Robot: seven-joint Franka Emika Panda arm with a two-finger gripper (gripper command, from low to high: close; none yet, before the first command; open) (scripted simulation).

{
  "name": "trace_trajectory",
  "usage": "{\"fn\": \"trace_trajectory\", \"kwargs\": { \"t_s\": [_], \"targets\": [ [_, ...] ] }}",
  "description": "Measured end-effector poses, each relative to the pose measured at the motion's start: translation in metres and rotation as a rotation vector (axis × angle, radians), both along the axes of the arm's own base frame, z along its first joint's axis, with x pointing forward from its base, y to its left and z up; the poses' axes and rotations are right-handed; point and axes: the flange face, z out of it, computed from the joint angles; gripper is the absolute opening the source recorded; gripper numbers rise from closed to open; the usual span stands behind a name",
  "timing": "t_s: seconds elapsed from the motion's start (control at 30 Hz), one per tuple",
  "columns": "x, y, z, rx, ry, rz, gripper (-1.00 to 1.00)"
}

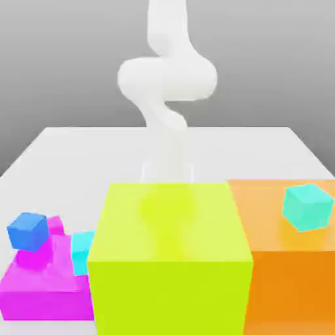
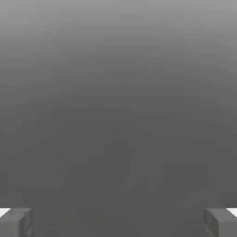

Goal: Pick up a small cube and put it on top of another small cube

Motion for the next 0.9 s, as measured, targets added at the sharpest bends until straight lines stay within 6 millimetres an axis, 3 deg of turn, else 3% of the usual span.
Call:
{"fn": "trace_trajectory", "kwargs": {
  "t_s": [0.23,0.43,0.67,0.83,0.9],
  "targets": [
    [0.043,-0.078,-0.083,0.295,0.115,-0.381,0.0],
    [0.056,-0.145,-0.167,0.521,0.199,-0.745,0.0],
    [0.037,-0.217,-0.266,0.753,0.26,-1.205,0.0],
    [0.005,-0.261,-0.336,0.893,0.276,-1.552,0.0],
    [-0.013,-0.268,-0.373,0.917,0.296,-1.688,0.0]
  ]
}}
